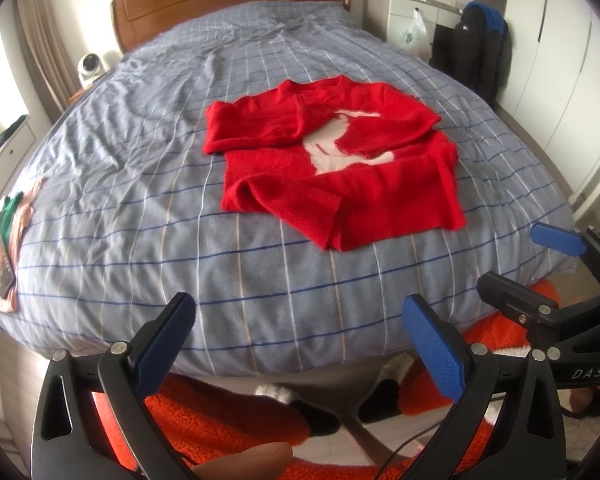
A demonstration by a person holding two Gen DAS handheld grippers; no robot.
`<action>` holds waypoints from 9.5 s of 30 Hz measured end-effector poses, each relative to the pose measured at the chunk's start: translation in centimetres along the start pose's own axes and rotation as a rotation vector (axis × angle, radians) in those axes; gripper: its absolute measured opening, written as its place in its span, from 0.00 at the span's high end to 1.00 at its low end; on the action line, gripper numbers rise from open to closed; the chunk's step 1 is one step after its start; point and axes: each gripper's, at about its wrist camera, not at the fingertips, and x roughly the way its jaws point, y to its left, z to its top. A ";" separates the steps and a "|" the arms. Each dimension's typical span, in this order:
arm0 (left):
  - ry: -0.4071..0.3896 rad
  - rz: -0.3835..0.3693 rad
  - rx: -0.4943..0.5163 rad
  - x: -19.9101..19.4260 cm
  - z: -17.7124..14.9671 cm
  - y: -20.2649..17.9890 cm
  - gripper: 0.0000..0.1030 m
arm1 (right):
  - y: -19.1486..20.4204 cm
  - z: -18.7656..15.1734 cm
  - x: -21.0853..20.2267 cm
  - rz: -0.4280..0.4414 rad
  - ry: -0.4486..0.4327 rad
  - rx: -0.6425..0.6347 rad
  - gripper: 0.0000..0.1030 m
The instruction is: Fold small clothes
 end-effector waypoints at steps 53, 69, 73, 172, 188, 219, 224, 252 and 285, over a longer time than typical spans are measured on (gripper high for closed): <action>-0.008 -0.028 -0.027 0.8 -0.2 -0.1 0.00 | 0.2 -0.1 0.6 0.007 0.018 -0.001 0.00; 0.028 -0.055 -0.045 0.7 -0.2 -0.1 0.00 | 0.2 0.0 0.6 0.007 0.022 -0.001 0.00; 0.025 -0.042 -0.036 0.9 -0.3 -0.2 0.00 | 0.1 -0.3 0.8 0.007 0.025 0.001 0.00; 0.251 -0.202 -0.203 13.3 -5.7 7.6 0.98 | -13.3 -5.4 10.7 0.046 0.230 0.263 0.96; 0.228 -0.181 -0.193 15.0 -5.6 5.6 0.97 | -13.6 -5.2 12.5 0.027 0.228 0.289 0.96; 0.256 -0.230 -0.201 12.9 -6.6 6.8 0.60 | -15.5 -6.8 10.2 0.116 0.252 0.368 0.70; 0.178 -0.184 -0.220 8.9 -6.6 9.4 0.45 | -16.5 -6.3 7.1 -0.002 0.305 0.281 0.51; 0.085 -0.038 -0.426 7.8 -7.1 14.2 0.40 | -18.8 14.7 10.1 -0.028 -0.136 0.071 0.93; 0.096 -0.009 -0.318 7.7 -6.2 11.6 0.39 | -46.1 -0.6 4.9 -0.246 -0.178 0.925 0.80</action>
